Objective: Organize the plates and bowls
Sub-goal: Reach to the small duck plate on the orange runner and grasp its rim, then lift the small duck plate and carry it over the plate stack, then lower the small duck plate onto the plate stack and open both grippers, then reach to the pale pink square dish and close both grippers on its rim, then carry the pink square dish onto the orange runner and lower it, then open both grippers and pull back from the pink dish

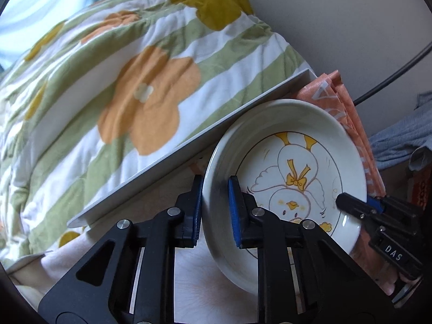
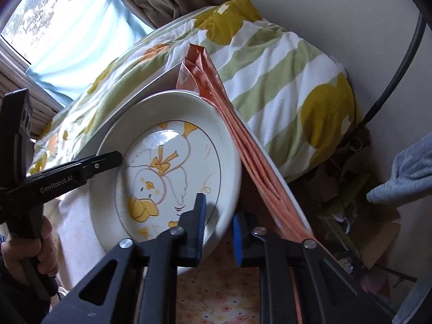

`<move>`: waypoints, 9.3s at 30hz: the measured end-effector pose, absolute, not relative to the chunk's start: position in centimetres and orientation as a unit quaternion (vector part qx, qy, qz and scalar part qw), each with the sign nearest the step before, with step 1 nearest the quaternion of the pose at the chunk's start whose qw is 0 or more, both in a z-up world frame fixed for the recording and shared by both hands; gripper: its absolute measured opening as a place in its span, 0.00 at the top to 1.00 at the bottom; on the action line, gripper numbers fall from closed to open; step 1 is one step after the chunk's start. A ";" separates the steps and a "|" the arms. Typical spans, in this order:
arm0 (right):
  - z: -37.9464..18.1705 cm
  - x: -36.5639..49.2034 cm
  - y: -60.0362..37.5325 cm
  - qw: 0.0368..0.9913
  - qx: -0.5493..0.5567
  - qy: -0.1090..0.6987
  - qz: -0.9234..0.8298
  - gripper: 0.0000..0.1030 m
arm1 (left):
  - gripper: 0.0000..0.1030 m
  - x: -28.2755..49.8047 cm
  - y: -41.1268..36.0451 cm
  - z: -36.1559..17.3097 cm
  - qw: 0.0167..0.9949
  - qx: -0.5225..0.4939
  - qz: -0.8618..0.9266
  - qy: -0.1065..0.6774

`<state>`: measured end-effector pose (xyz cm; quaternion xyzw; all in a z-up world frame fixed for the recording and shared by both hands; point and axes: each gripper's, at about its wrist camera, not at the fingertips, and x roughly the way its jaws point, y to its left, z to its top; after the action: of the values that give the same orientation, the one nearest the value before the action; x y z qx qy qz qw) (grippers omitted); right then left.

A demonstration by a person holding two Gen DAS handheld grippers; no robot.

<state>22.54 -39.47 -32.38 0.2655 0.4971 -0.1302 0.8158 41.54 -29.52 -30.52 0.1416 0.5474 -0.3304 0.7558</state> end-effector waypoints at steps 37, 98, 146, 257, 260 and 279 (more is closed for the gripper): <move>-18.6 12.8 -24.5 0.891 0.128 0.430 -0.067 0.85 | 0.85 26.3 -10.5 -16.0 0.842 0.077 -0.293 0.446; -29.7 14.3 -10.3 0.822 -0.078 0.533 0.183 0.85 | 0.84 15.1 1.5 -28.7 0.833 0.055 -0.009 0.551; -22.6 17.2 -6.9 0.833 -0.031 0.480 0.275 0.01 | 0.84 12.4 12.8 -20.5 0.865 -0.128 0.085 0.478; -29.9 11.5 -32.9 0.830 0.067 0.549 0.070 0.85 | 0.73 16.6 -22.2 -29.5 0.818 -0.008 -0.167 0.551; -29.7 11.2 -32.9 0.830 0.061 0.549 0.078 0.85 | 0.73 17.2 -21.9 -29.6 0.812 -0.020 -0.165 0.560; -25.4 9.3 -31.7 0.862 0.027 0.497 0.093 0.10 | 0.00 16.8 -19.0 -24.0 0.837 -0.042 -0.139 0.528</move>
<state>9.26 -31.69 -25.43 0.0270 0.4971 0.0934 0.8622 16.84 -18.99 -23.99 -0.0418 0.5280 -0.1393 0.8367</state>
